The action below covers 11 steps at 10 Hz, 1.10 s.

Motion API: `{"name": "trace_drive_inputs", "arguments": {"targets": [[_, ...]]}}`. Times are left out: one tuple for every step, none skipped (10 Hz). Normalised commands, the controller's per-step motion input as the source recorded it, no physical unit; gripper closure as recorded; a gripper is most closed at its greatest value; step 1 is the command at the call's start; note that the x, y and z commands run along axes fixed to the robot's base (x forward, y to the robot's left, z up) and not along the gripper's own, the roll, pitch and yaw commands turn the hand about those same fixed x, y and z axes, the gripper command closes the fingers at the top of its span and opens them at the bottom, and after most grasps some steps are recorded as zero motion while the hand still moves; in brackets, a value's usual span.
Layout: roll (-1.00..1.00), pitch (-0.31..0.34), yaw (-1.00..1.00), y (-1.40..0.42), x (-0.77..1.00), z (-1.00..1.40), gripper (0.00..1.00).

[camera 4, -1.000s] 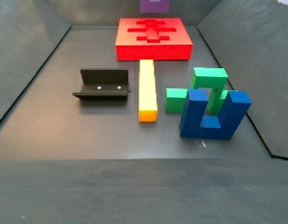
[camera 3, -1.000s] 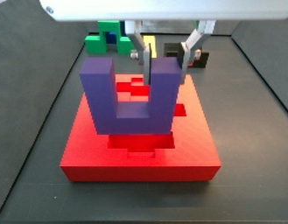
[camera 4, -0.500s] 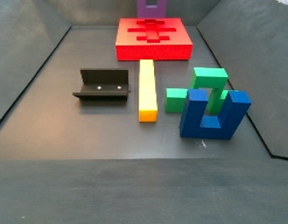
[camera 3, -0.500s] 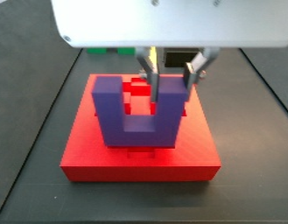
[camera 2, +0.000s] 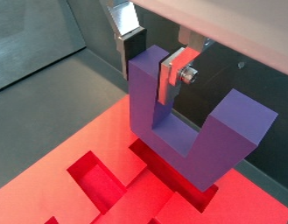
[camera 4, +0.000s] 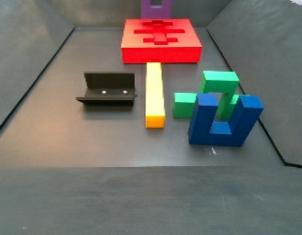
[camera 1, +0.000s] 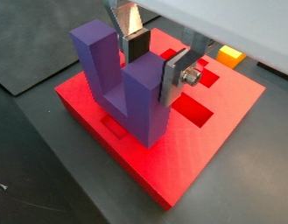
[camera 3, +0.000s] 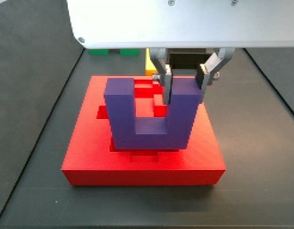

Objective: Pick up the purple object. Move up. Place the purple object on the fixture. Regrasp the purple object. Move to above the board. Insert the purple object.
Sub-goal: Insert the purple object.

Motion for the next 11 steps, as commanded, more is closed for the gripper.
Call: {"name": "trace_drive_inputs", "arguments": {"targets": [[0.16,0.007,0.0,0.09,0.05,-0.14,1.0],[0.17,0.017,0.0,0.11,0.07,-0.15,1.0],[0.09,0.004,0.0,0.13,0.13,-0.11,1.0],[0.08,0.0,-0.01,0.0,0.0,-0.17,1.0],[0.02,0.0,-0.04,0.0,0.0,-0.15,1.0],[0.0,0.0,0.0,0.0,0.0,-0.12,1.0],[-0.01,-0.006,0.0,0.0,-0.01,-0.11,1.0],[-0.01,-0.01,-0.01,0.0,-0.04,-0.11,1.0],[-0.03,-0.036,0.0,0.0,-0.08,-0.12,1.0],[-0.1,-0.071,0.0,0.0,-0.11,-0.02,1.0],[-0.15,-0.106,0.0,0.0,0.0,0.0,1.0]]}}
